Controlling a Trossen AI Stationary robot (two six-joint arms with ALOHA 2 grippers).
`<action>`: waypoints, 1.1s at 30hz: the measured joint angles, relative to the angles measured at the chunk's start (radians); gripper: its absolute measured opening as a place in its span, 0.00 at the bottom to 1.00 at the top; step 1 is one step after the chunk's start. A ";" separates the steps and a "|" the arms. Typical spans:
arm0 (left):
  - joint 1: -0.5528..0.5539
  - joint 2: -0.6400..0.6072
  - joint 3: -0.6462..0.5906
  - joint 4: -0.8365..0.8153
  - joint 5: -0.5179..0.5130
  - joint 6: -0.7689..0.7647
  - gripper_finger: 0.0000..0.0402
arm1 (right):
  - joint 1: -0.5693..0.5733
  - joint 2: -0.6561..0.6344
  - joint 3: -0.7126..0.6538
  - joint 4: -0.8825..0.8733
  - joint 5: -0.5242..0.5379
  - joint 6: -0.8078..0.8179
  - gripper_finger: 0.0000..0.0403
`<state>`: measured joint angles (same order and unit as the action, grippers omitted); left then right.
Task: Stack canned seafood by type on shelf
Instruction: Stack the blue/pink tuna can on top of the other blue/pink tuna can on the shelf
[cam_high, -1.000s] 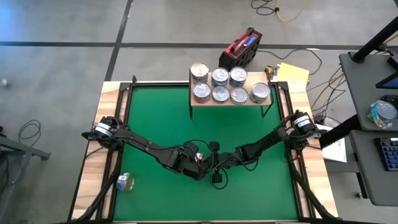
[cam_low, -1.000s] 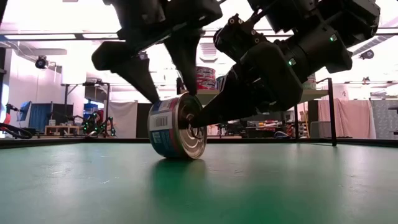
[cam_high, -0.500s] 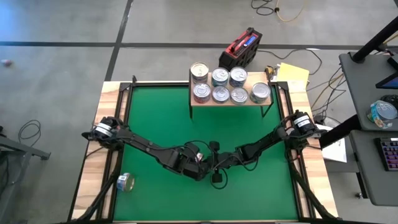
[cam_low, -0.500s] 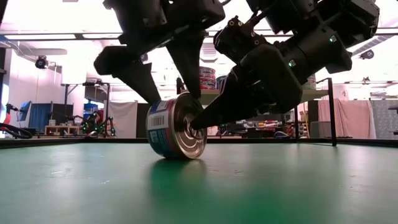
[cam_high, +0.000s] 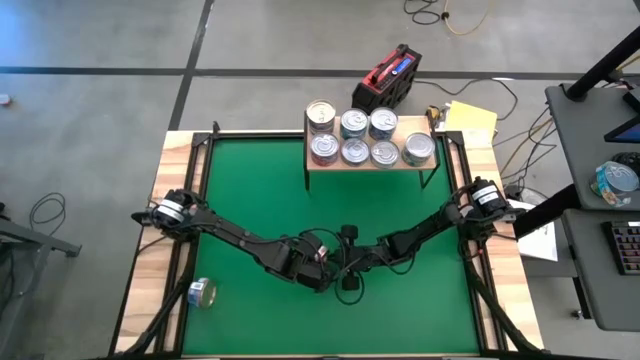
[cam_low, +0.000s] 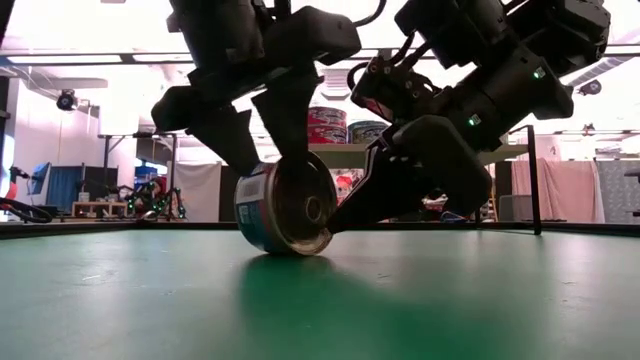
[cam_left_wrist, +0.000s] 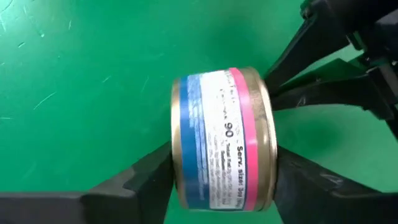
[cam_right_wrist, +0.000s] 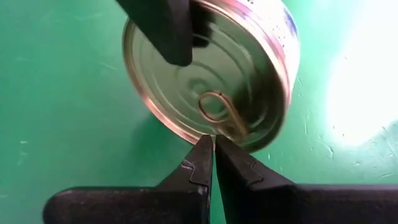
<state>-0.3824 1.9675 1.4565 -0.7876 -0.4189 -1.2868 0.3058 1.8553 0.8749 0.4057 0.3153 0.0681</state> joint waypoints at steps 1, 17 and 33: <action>0.000 0.000 -0.002 0.000 0.008 0.004 0.52 | 0.000 0.000 0.000 0.000 0.000 0.000 0.03; -0.006 -0.038 -0.008 -0.006 -0.053 0.149 0.45 | 0.029 -0.073 -0.014 -0.154 0.084 0.026 0.03; -0.098 -0.101 -0.029 0.033 -0.243 0.190 0.45 | 0.085 -0.284 -0.059 -0.253 0.185 -0.011 0.03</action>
<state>-0.4805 1.8665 1.4276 -0.7550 -0.6620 -1.0973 0.3904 1.5711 0.8155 0.1528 0.5005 0.0571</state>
